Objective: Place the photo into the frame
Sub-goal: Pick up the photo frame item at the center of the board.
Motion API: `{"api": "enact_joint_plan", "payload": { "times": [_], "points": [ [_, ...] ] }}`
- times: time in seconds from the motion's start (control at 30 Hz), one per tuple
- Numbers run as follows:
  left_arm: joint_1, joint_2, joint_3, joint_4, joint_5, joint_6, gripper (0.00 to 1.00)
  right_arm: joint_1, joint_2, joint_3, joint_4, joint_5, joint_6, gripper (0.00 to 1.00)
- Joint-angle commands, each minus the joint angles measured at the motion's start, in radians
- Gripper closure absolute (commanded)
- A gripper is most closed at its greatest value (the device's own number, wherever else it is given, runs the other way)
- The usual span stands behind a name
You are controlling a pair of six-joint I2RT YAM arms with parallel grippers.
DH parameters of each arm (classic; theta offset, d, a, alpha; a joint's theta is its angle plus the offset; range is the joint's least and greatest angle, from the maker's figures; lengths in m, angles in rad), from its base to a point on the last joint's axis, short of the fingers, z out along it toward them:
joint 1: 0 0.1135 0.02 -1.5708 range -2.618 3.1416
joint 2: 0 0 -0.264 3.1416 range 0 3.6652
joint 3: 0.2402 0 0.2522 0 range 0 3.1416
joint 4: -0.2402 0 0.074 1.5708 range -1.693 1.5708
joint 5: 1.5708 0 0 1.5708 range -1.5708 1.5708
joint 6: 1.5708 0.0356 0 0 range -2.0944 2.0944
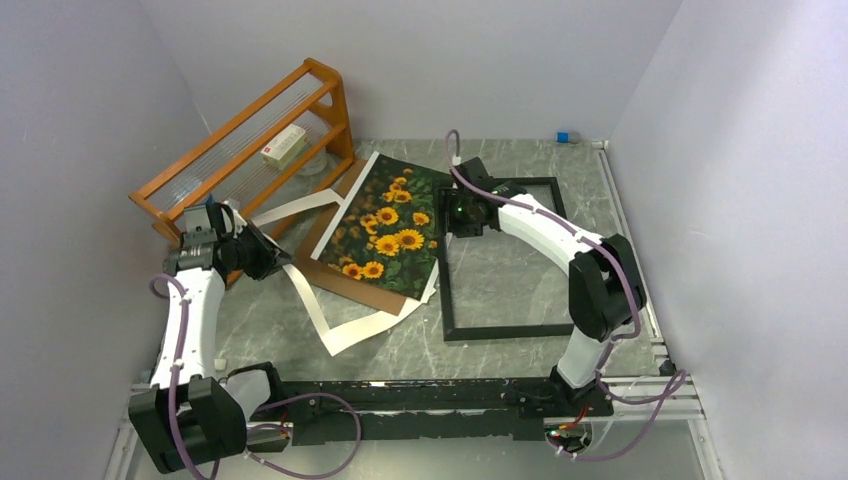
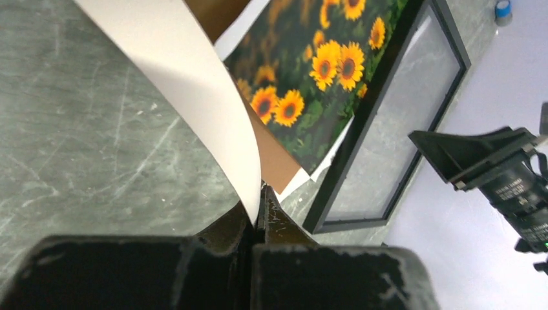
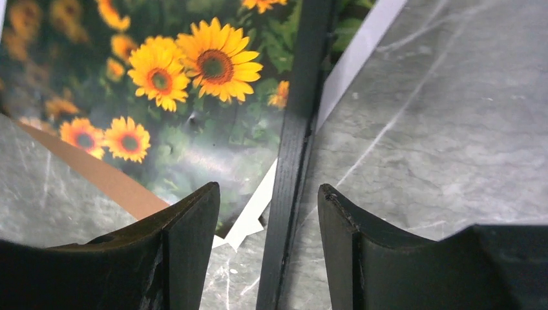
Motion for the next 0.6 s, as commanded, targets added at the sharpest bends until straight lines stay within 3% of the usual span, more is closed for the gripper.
{"api": "enact_joint_plan", "payload": {
  "times": [0.0, 0.27, 0.57],
  "points": [
    [-0.030, 0.027, 0.110, -0.119, 0.056, 0.042, 0.97, 0.072, 0.018, 0.065, -0.001, -0.012, -0.113, 0.39],
    [-0.039, 0.055, 0.228, -0.304, 0.105, 0.000, 0.98, 0.194, 0.062, 0.099, -0.001, -0.060, -0.214, 0.36],
    [-0.041, 0.016, 0.300, -0.373, 0.175, -0.049, 0.97, 0.210, 0.035, 0.070, 0.016, -0.115, -0.225, 0.35]
  ]
}}
